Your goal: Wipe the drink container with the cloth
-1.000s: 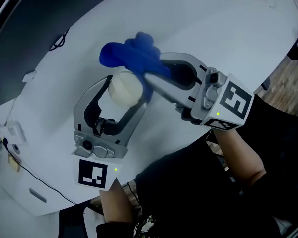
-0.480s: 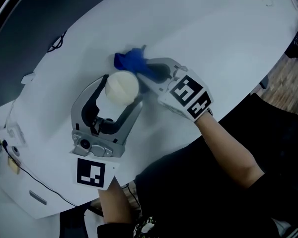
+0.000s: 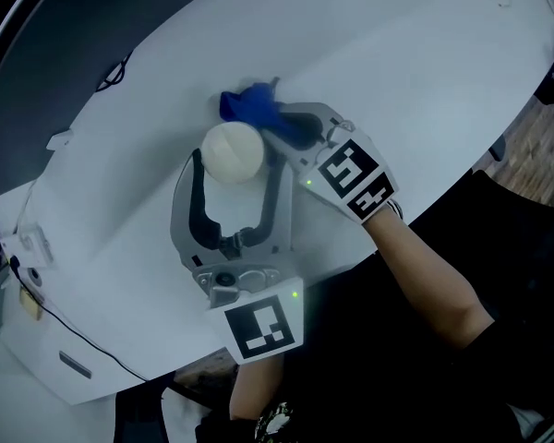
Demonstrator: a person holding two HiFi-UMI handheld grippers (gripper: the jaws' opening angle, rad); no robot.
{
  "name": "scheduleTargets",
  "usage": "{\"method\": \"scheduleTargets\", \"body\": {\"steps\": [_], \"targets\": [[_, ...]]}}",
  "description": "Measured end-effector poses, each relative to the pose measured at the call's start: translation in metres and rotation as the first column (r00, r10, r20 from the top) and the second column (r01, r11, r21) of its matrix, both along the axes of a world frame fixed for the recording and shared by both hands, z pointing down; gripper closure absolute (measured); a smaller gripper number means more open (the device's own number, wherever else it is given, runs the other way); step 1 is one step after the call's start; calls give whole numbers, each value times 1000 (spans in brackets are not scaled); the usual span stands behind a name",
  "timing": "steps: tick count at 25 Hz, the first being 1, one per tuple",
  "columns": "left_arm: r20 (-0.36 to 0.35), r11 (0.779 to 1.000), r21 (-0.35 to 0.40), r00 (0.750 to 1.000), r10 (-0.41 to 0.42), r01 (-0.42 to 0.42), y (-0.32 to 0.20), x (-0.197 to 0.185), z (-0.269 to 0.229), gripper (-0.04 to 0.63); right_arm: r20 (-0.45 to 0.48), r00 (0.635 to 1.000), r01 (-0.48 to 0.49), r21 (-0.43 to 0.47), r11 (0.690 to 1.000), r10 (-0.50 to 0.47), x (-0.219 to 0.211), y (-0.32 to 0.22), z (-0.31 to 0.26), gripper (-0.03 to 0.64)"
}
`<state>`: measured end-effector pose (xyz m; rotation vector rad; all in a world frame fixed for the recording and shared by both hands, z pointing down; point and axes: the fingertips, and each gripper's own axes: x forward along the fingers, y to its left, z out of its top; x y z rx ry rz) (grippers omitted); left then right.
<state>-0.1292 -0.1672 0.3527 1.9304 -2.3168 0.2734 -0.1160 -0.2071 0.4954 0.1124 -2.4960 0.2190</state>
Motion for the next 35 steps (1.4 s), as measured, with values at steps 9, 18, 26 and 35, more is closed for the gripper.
{"method": "scheduleTargets", "body": {"steps": [9,18,26,35], "targets": [[-22,959,43,960,280,-279,6,-4,7,348,35,998,-53,-40,998,54,5,1,-18,555],[-24,805,88,806,591,-587,1,3,1,350,526,843,-51,-133,990,114,15,-1,-164,552],[-33,804,111,806,591,-584,1,3,1,350,188,978,-74,-94,993,91,12,0,-59,566],[-23,864,55,865,502,-500,4,-5,4,350,-97,995,29,29,999,-26,1,6,3,566]]}}
